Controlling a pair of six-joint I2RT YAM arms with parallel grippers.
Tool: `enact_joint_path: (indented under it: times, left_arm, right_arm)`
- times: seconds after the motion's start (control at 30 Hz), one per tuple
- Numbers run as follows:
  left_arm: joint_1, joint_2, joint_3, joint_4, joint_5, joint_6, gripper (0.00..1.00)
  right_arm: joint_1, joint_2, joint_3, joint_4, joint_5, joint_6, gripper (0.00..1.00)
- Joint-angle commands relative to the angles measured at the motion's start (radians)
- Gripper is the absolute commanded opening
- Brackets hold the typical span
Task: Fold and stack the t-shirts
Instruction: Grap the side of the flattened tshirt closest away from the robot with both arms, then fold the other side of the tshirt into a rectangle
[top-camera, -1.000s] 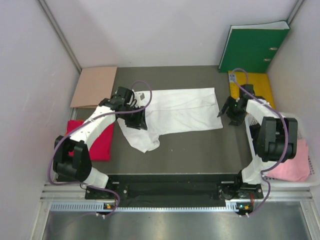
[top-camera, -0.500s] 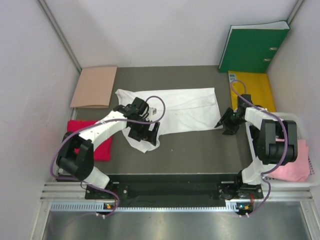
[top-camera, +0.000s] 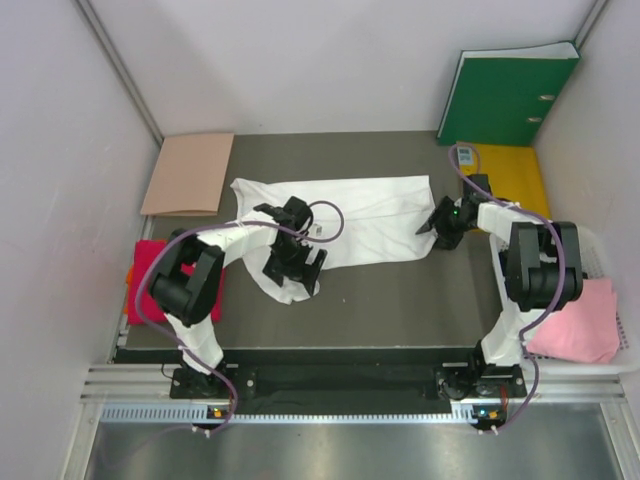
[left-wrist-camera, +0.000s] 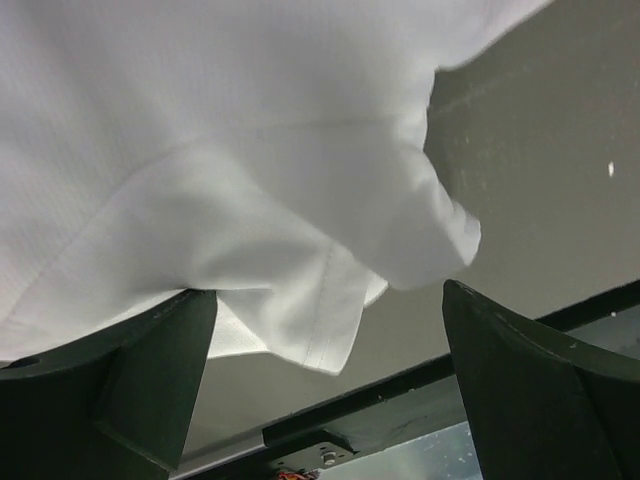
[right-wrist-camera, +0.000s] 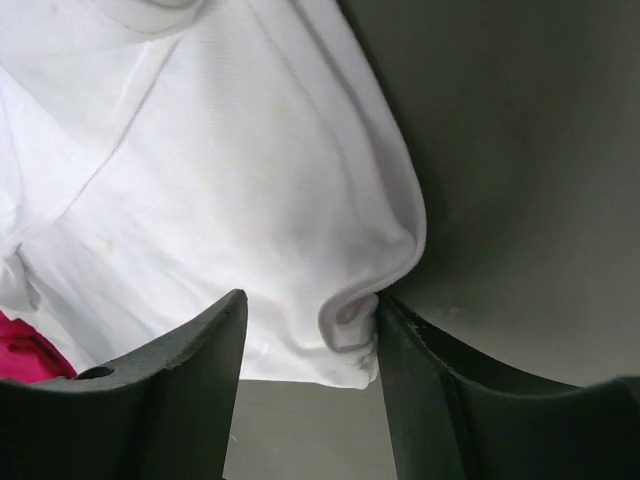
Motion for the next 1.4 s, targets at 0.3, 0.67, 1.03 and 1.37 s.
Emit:
enact_joint_path:
  times: [0.3,0.67,1.03,1.37]
  left_arm:
    - [-0.023,0.064,0.111,-0.142,-0.129,-0.014,0.0]
    - [0.02,-0.007,0.18,-0.269,-0.341,-0.149,0.0]
    - [0.144,0.084,0.42,-0.321,-0.45,-0.126,0.0]
    - [0.198,0.27,0.7,-0.363,-0.513,-0.069,0.0]
  right_arm:
    - [0.04,0.019,0.036,-0.012,0.03,-0.026,0.02]
    - [0.037,-0.039,0.067,-0.067,0.02,-0.055,0.0]
    - [0.039,-0.009,0.179,-0.113,0.011,-0.052,0.0]
    - [0.036,0.089,0.291,-0.118,0.008,-0.047,0.01]
